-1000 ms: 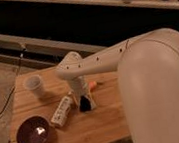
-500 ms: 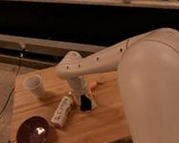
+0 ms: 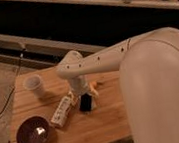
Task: Place the eraser on the white sponge
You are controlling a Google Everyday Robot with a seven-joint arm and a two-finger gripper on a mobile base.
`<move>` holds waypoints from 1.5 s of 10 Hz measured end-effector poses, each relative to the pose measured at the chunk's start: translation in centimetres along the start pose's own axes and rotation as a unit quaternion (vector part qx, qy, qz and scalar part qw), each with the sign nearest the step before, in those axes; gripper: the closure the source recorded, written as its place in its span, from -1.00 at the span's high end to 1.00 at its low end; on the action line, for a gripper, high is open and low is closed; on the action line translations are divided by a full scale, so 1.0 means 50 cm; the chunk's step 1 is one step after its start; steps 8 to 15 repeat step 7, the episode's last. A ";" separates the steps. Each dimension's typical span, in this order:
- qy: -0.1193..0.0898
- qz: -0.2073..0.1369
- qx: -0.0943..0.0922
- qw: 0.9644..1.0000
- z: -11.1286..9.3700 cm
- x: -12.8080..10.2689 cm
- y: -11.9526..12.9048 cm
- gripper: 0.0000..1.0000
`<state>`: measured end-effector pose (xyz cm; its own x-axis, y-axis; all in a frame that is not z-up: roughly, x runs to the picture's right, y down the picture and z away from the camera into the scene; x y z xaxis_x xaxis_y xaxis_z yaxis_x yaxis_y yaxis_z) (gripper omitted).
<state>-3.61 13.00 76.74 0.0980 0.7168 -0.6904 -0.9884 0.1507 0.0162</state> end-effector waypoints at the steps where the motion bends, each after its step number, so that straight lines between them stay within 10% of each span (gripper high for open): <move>1: -0.009 0.000 0.002 1.000 -0.013 -0.006 0.000 0.60; 5: -0.056 -0.022 0.011 0.998 -0.104 -0.060 0.048 0.60; 15: -0.059 -0.024 0.013 0.998 -0.110 -0.064 0.049 0.60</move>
